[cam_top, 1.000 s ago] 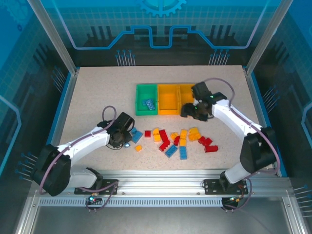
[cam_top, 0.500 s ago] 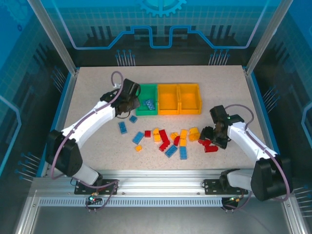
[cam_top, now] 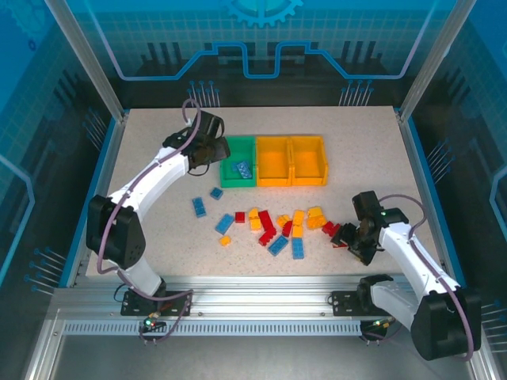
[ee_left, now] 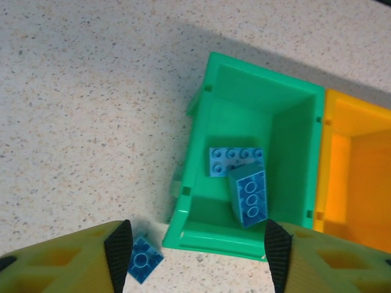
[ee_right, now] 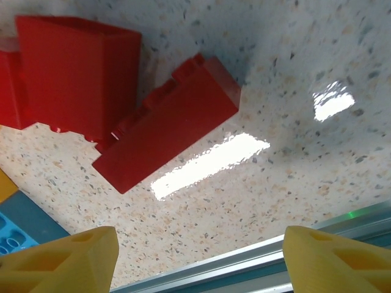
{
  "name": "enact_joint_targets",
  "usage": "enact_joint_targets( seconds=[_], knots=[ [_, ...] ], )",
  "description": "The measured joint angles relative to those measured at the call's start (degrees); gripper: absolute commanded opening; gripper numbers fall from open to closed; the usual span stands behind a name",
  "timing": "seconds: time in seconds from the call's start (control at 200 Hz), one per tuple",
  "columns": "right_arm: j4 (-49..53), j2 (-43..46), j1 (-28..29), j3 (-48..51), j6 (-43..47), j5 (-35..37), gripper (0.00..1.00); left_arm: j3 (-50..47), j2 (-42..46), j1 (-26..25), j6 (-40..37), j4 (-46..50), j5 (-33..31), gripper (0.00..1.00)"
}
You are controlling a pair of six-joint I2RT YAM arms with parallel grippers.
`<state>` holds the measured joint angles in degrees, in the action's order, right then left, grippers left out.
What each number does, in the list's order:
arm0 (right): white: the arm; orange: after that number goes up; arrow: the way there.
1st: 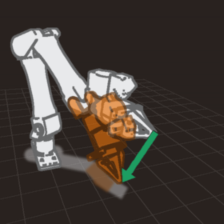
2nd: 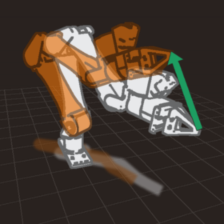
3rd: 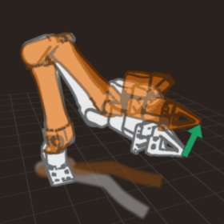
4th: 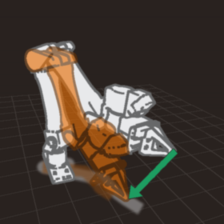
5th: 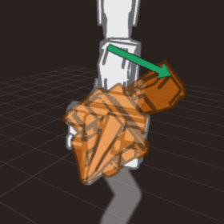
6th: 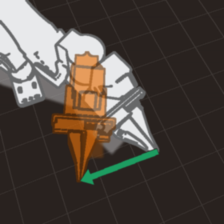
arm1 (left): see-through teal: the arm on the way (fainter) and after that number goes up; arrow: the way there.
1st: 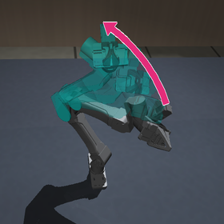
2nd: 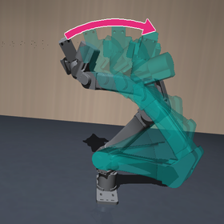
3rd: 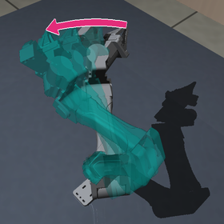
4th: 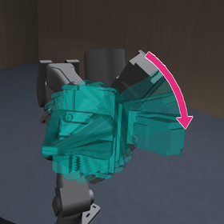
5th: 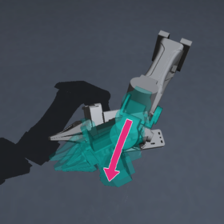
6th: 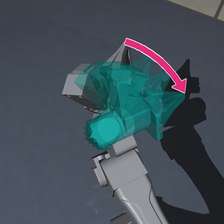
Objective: Sort the legos into containers by color
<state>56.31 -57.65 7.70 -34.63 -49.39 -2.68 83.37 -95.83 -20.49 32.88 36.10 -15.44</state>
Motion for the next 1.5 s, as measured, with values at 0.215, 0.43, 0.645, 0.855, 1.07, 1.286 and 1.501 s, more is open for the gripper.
enact_joint_targets(
  seconds=[0.215, 0.43, 0.645, 0.855, 1.07, 1.286, 1.501],
  knots=[
    [-2.75, -0.15, 0.02, 0.2, -1.03, -1.7, 0.73, -11.56, 4.94, 0.7, 2.51, 0.31, 0.5, 0.79],
    [-4.76, -0.2, 0.07, 0.26, -1.27, -2.4, 0.73, -25.35, 11.43, 4.28, 6.64, 2.21, 1.81, 0.81],
    [-5.42, -0.61, 0.13, 0.31, -1.27, -2.51, 0.73, -28.81, 12.11, 4.79, 7.67, 0.79, 4.35, 0.78],
    [-5.4, -0.26, 0.13, 0.92, -1.66, -2.51, 0.73, -28.79, 5.35, 5.7, 7.48, -2.91, 7.98, 0.73],
    [-5.38, 0.11, 0.15, 1.01, -2.1, -2.27, 0.74, -26.86, -1.62, 5.7, 6.01, -3.72, 9.99, 0.61],
    [-5.38, 0.11, 0.15, 1.01, -2.1, -2.23, 0.74, -26.6, -1.9, 5.7, 5.35, -4.52, 10.23, 0.41],
    [-5.4, 0.13, 0.15, 1.09, -2.1, -2.05, 0.72, -24.17, -0.79, 5.62, 5.11, -3.17, 10.1, 0.39]
  ],
)
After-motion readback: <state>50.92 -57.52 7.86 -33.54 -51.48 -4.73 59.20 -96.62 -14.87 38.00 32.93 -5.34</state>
